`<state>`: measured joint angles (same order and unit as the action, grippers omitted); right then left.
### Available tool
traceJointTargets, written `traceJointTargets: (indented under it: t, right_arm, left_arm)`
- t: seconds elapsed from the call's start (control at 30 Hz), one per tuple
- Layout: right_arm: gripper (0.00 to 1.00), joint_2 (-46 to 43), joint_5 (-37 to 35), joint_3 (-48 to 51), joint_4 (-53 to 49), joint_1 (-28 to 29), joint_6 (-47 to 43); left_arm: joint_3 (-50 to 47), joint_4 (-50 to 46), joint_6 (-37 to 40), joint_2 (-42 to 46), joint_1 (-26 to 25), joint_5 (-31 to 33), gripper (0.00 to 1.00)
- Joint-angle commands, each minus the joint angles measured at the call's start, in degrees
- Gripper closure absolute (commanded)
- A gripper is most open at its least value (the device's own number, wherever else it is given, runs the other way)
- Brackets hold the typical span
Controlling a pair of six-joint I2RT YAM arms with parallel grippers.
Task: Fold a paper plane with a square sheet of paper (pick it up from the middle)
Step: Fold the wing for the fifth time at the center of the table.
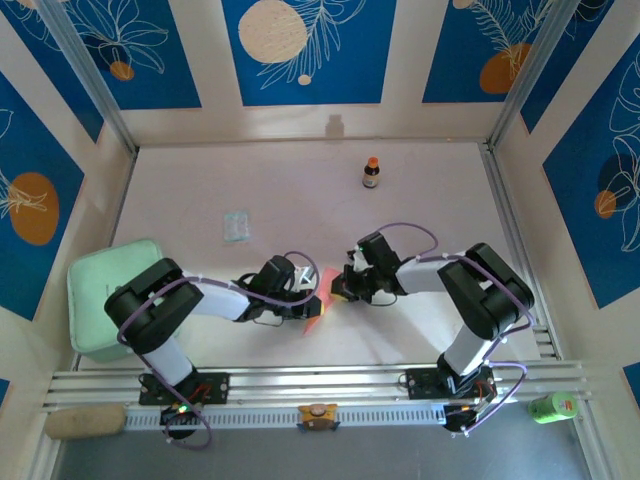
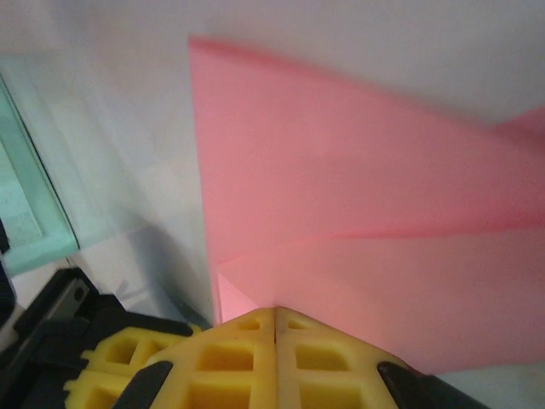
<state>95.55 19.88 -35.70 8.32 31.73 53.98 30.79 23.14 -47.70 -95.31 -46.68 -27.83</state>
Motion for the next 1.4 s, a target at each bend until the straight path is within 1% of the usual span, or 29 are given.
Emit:
traceJointTargets:
  t: [0.0,0.37,0.53,0.67,0.77,0.87,0.93,1.0,1.07,1.2,1.27,1.37]
  right_arm:
    - [0.98,1.24,-2.39,-1.79,-3.28,-3.29,-2.35]
    - [0.98,0.6,-0.33,-0.85,-1.94,-13.15,-5.38]
    - [0.97,-1.5,2.1,-2.07,-2.72,-15.71,-5.46]
    - [0.96,-8.73,0.13,-3.11,-6.33,-13.69,-5.28]
    - [0.96,-11.3,-0.52,-2.9,-7.53,-11.15,-4.81]
    - [0.96,-11.15,0.05,-1.66,-5.41,-7.02,-2.46]
    - [0.97,-10.03,-1.49,-1.5,-5.93,-3.39,-0.85]
    - [0.97,-8.76,-2.73,-0.26,-4.16,0.48,0.78]
    - [0.98,-7.07,-3.73,0.75,-2.66,2.76,2.42]
    - [0.98,-4.02,-5.11,2.71,-0.07,3.98,4.55]
    - [0.98,-3.01,-6.85,2.65,-2.0,3.79,4.17]
    - [0.99,-2.27,-7.41,2.54,-3.48,3.18,3.04]
  left_arm:
    - [-2.66,-7.85,0.6,-1.77,-0.14,0.9,1.0]
    - [-2.23,-7.23,0.29,-2.6,-0.02,0.08,1.0]
    - [-2.31,-7.05,0.2,-2.28,-0.06,-0.08,1.0]
    - [-2.44,-7.07,0.24,-1.74,-0.09,0.0,1.0]
    - [-2.4,-7.14,0.12,-1.25,-0.09,0.13,1.0]
    - [-2.4,-7.05,0.03,-0.72,-0.09,0.22,1.0]
    - [-2.36,-7.13,0.07,-0.63,-0.1,0.25,1.0]
    - [-2.06,-7.23,0.19,-1.11,-0.14,0.08,1.0]
    - [-1.96,-6.6,0.18,-1.66,-0.09,-0.38,1.0]
    - [-2.29,-5.61,-0.24,-1.55,-0.14,-0.81,1.0]
    - [-2.69,-5.43,-0.34,-0.56,-0.08,-1.08,1.0]
    - [-3.19,-5.88,-0.48,2.51,-0.09,-1.27,1.0]
